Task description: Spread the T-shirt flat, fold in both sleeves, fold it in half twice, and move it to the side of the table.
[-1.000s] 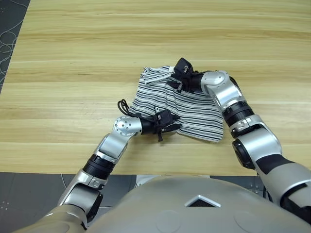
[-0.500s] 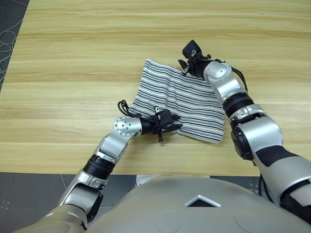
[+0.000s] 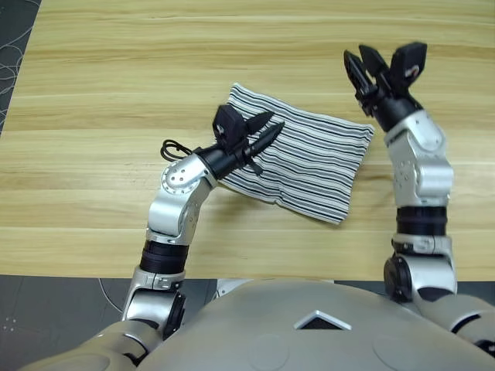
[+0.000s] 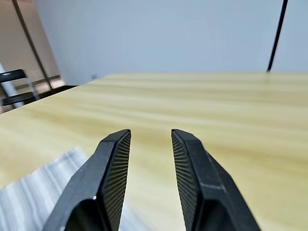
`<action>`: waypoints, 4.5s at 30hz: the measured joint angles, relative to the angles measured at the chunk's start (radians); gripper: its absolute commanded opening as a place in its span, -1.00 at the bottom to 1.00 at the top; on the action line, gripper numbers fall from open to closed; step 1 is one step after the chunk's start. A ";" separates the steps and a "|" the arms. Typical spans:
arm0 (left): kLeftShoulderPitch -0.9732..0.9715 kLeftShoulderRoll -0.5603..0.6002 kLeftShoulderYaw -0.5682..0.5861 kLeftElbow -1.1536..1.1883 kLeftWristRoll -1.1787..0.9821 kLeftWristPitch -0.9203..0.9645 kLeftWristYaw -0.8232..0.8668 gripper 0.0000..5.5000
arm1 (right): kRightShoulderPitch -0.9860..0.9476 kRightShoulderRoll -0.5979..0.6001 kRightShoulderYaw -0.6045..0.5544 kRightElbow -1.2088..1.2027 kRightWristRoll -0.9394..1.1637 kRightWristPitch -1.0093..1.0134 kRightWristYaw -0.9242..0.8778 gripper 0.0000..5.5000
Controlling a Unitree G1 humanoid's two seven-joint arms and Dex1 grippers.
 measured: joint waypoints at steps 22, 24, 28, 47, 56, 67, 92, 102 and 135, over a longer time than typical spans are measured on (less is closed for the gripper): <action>-0.126 -0.045 0.057 0.115 0.020 -0.031 0.058 -0.49 | 0.127 -0.582 0.246 0.050 -0.096 0.034 0.250 -0.43; -0.126 -0.047 0.055 0.126 0.023 -0.041 0.058 -0.49 | 0.123 -0.605 0.229 0.077 -0.097 0.010 0.282 -0.43; -0.126 -0.047 0.055 0.131 0.023 -0.051 0.056 -0.49 | 0.105 -0.597 0.209 0.101 -0.098 -0.013 0.308 -0.43; -0.139 0.001 -0.235 0.390 0.436 -0.143 0.072 -0.49 | 0.189 -0.184 -0.348 -0.126 0.628 0.357 -0.237 -0.20; -0.132 -0.024 -0.238 0.406 0.454 -0.180 0.090 -0.49 | 0.358 -0.061 -0.314 -0.242 0.503 0.361 -0.476 0.12; -0.103 -0.024 -0.227 0.390 0.454 -0.189 0.094 -0.49 | 0.422 -0.013 -0.280 -0.236 0.318 0.285 -0.521 0.12; -0.077 -0.007 -0.217 0.349 0.454 -0.193 0.077 -0.49 | 0.178 0.083 -0.312 -0.033 0.441 0.393 -0.540 -0.40; -0.073 -0.006 -0.213 0.335 0.454 -0.197 0.076 -0.49 | 0.108 0.090 -0.286 0.045 0.386 0.339 -0.496 -0.94; 0.207 0.084 -0.251 0.110 0.445 -0.126 0.078 -0.49 | 0.071 0.092 0.035 0.072 0.005 -0.104 -0.174 -0.95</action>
